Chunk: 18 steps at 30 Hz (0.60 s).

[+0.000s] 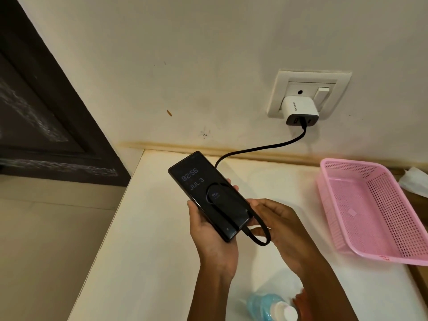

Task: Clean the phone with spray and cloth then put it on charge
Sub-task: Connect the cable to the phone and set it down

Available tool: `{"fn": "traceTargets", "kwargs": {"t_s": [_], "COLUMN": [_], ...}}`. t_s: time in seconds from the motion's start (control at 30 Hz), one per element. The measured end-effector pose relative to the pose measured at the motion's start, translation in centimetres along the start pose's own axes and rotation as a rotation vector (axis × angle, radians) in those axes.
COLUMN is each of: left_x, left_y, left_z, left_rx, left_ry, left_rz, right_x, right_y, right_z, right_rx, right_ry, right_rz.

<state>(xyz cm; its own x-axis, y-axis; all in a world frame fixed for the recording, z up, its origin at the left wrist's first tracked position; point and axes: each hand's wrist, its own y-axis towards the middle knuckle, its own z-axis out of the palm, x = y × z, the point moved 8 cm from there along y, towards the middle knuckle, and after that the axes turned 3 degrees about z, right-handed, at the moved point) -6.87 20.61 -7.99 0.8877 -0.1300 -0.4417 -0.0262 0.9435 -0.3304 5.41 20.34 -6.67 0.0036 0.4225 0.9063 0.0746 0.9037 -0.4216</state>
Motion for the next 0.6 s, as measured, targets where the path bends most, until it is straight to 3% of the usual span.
{"fn": "traceTargets", "kwargs": {"t_s": [0.4,0.6], "left_x": [-0.3,-0.3], "left_y": [0.3,0.5], "left_z": [-0.9,-2.2], "left_rx": [-0.088,-0.237], "left_ry": [0.108,0.15], "left_rz": [0.0,0.001], "right_x": [-0.8,-1.1], "right_y": [0.3,0.2], "right_z": [-0.8,-0.8], "right_rx": [-0.108,-0.119], "right_ry": [0.085,0.057], "right_rz": [-0.037,-0.032]}}
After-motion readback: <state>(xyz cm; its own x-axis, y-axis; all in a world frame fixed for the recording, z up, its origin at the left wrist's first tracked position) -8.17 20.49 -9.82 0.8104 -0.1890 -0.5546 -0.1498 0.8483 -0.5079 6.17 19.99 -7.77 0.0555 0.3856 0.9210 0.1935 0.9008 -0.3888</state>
